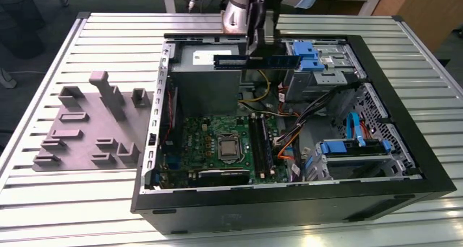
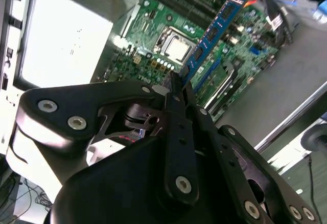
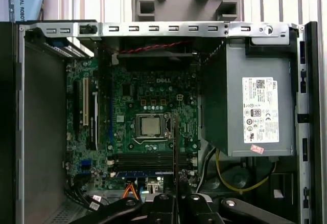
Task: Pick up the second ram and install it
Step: 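Pick up the second ram and move it above second insertion slot, then insert the second ram into the second slot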
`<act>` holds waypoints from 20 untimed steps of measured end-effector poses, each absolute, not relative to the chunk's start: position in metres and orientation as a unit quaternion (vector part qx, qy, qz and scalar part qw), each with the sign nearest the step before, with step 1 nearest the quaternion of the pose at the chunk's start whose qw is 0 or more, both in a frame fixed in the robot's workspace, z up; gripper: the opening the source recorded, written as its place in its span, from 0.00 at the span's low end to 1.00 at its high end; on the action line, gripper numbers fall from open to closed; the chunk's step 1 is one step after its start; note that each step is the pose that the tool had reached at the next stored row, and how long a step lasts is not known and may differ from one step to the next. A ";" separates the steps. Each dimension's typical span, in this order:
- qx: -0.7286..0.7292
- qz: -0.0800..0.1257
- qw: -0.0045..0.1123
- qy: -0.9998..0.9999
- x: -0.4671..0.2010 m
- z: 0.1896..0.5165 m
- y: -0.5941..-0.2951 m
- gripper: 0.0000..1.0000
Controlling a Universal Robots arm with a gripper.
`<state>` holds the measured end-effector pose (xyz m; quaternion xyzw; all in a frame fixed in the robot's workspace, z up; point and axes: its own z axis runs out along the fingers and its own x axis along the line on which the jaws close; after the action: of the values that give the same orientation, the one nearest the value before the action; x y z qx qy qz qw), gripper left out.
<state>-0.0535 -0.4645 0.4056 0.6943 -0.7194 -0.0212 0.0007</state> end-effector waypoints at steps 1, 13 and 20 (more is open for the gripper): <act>0.694 -0.021 0.001 -0.719 -0.050 0.406 -0.465 0.14; 0.694 -0.021 0.001 -0.719 -0.044 0.406 -0.465 0.14; 0.694 -0.021 0.001 -0.719 -0.044 0.406 -0.465 0.14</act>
<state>-0.0435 -0.4646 0.4055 0.6943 -0.7194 -0.0212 0.0007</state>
